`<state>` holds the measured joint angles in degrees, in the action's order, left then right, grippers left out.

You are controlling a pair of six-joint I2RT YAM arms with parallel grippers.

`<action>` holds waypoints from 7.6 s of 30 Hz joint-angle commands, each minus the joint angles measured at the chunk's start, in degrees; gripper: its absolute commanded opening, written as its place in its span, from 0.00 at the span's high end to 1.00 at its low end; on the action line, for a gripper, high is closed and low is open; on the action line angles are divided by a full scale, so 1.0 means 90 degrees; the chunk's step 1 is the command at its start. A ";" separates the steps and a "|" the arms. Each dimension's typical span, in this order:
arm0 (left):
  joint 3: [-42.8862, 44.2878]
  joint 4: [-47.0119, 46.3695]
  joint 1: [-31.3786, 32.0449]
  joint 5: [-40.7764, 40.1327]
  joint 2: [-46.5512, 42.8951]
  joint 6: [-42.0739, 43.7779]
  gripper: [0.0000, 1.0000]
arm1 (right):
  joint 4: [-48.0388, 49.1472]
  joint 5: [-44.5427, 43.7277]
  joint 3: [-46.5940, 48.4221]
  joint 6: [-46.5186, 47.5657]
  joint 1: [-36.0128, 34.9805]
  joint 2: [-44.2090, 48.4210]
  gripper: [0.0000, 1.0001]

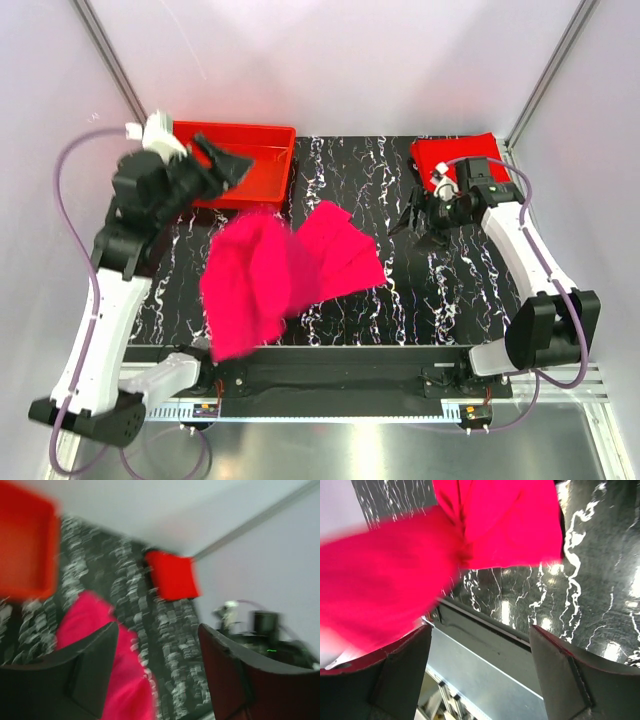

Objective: Fold and stack the t-shirts
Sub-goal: Move the tshirt to the center of the board, then flatten the tshirt out

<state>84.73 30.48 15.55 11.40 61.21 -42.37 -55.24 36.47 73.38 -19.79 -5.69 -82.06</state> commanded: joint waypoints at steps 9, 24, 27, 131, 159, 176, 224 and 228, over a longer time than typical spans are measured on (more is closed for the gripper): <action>-0.2547 0.2326 -0.0068 -0.1308 -0.1490 0.0576 0.41 | 0.0561 -0.0994 0.0039 -0.0183 -0.1905 -0.0919 0.19; -0.3466 0.2024 0.2870 -0.0729 0.0639 0.1065 0.30 | 0.0269 -0.3465 0.2161 -0.0467 -0.2434 -0.3656 0.25; -0.3535 0.2023 0.3223 -0.0642 0.0903 0.1094 0.30 | 0.0464 -0.3632 0.1798 -0.0457 -0.2434 -0.3471 0.24; -0.2004 0.3516 0.3663 -0.3130 0.0036 0.1222 1.00 | -0.0453 -0.5028 -0.1152 -0.0916 -0.0989 -0.0024 1.00; 0.2964 0.2824 0.1026 -0.5028 0.3182 0.3196 0.01 | -0.1185 -0.4384 0.3537 -0.0008 0.0447 -0.2768 0.44; -0.3532 0.3955 0.1046 -0.2253 -0.0834 -0.0612 0.22 | 0.0044 -0.3183 -0.0644 -0.0223 0.0136 -0.0638 0.74; -0.2901 0.0784 0.1211 -0.1103 0.1665 0.1553 0.19 | 0.0151 -0.3056 0.0106 -0.0584 -0.1302 -0.1503 0.39; -0.2988 0.0179 0.1484 -0.0281 0.1831 0.1495 0.23 | 0.0970 -0.2755 -0.1394 -0.0623 -0.0649 -0.0610 0.39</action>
<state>57.23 37.28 27.83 2.59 76.55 -30.70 -51.62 8.93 68.03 -24.29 -12.25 -90.98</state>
